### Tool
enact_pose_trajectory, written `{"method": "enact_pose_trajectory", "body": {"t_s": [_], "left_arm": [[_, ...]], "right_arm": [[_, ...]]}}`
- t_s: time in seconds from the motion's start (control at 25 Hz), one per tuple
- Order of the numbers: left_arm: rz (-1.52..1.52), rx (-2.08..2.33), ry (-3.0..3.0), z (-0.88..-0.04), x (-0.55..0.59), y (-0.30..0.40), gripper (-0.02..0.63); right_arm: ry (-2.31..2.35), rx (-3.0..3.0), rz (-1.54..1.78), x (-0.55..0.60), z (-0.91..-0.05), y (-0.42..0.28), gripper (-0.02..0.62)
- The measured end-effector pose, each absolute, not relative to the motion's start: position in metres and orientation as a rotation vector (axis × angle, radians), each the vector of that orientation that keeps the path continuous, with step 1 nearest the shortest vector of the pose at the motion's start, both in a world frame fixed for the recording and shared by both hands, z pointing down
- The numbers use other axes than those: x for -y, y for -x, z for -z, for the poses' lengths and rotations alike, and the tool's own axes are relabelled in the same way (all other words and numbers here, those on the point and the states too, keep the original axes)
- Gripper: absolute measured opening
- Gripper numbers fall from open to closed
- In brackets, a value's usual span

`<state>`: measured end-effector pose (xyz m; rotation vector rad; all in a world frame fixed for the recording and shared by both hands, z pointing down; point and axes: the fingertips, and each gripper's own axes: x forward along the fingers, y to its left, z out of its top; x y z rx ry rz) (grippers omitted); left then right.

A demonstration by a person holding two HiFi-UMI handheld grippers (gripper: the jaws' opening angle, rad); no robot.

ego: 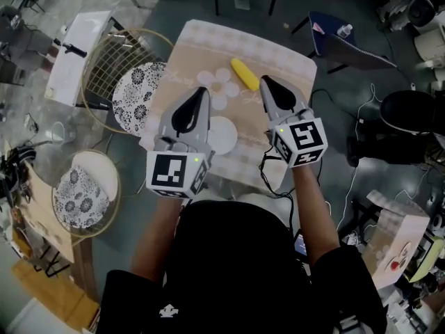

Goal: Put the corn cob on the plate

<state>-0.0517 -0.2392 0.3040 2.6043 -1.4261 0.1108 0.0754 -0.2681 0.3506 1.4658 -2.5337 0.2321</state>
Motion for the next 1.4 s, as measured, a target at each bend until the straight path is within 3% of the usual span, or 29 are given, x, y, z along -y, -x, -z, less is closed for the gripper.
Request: {"method": "enact_pose_trajectory", "body": {"t_s": [0.48, 1.0, 1.4], "left_arm": [[-0.190, 1.336, -2.557, -0.349, 0.280, 0.065, 0.008], [-0.266, 1.281, -2.494, -0.395, 0.288, 0.075, 0.008], [-0.354, 1.306, -2.475, -0.418, 0.299, 0.100, 0.008]], "right_arm": [[-1.440, 2.363, -0.408, 0.326, -0.450, -0.084, 0.024], [-1.253, 2.105, -0.553, 0.371, -0.587, -0.079, 0.169], [-1.080, 1.923, -0.596, 0.389, -0.671, -0.077, 0.229]]}}
